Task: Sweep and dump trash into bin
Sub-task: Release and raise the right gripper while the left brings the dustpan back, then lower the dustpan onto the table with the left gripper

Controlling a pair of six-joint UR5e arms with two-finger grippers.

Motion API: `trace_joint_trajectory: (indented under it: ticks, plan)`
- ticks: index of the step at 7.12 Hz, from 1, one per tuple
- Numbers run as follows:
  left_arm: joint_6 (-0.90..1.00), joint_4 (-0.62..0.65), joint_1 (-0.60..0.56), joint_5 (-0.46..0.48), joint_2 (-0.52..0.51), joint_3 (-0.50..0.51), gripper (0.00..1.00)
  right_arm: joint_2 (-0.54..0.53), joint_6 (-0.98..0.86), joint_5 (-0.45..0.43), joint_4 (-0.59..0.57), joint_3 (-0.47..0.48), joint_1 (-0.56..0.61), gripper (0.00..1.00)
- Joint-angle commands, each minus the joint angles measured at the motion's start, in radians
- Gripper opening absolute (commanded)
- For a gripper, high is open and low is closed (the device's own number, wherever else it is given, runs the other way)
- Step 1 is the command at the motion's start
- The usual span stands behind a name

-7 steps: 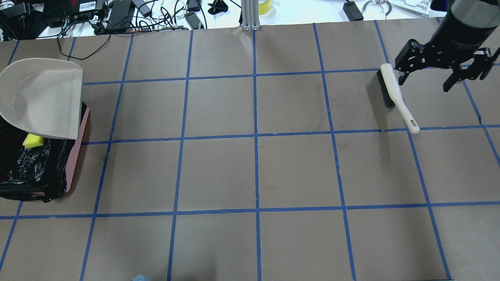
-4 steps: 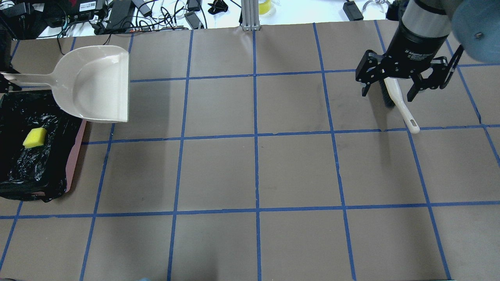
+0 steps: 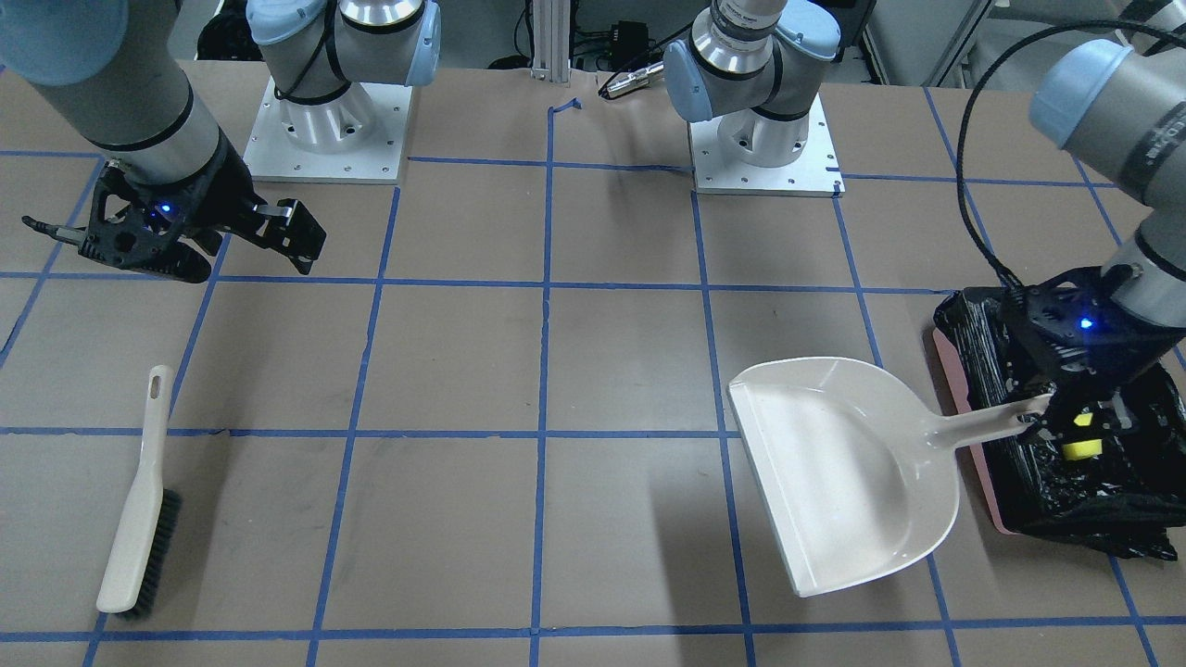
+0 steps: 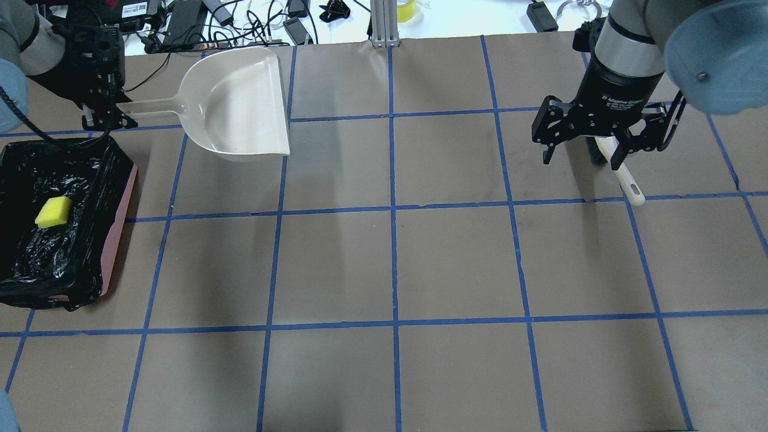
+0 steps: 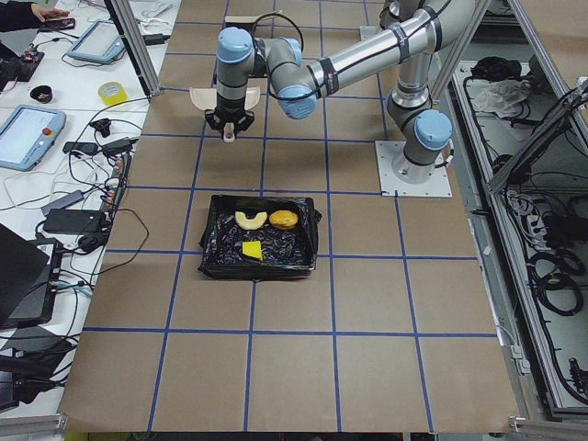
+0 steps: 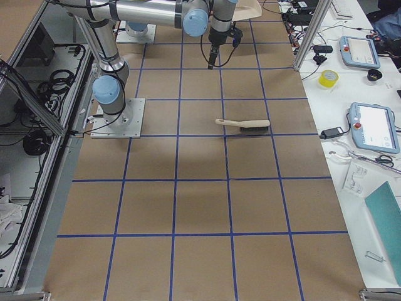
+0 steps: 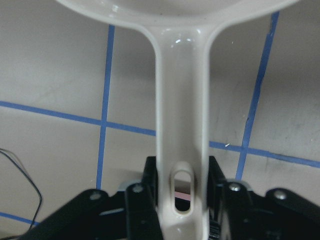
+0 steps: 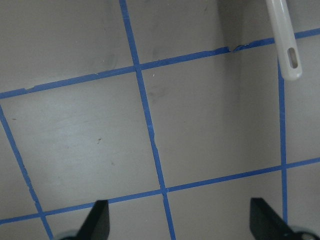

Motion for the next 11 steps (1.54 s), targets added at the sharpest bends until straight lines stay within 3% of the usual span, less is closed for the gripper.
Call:
trace_joint_trajectory:
  ticks: [1, 2, 5, 7, 11]
  plan:
    - [0.060, 0.013, -0.020, 0.006, -0.049, -0.002, 0.00, 0.002, 0.003, 0.001, -0.022, -0.002, 0.001, 1.00]
    - [0.142, 0.049, -0.020, -0.003, -0.082, -0.002, 0.00, 0.004, 0.006, 0.001, -0.036, 0.003, 0.001, 1.00]
    - [0.155, 0.126, -0.025, -0.002, -0.145, -0.008, 0.00, 0.004, 0.000, 0.001, -0.037, 0.003, -0.001, 1.00]
    - [0.146, 0.215, -0.047, 0.007, -0.162, -0.063, 0.00, 0.007, 0.008, 0.006, -0.039, 0.003, 0.001, 1.00]
    - [0.120, 0.232, -0.051, 0.009, -0.179, -0.065, 0.00, 0.022, 0.003, 0.003, -0.042, 0.003, 0.001, 1.00]
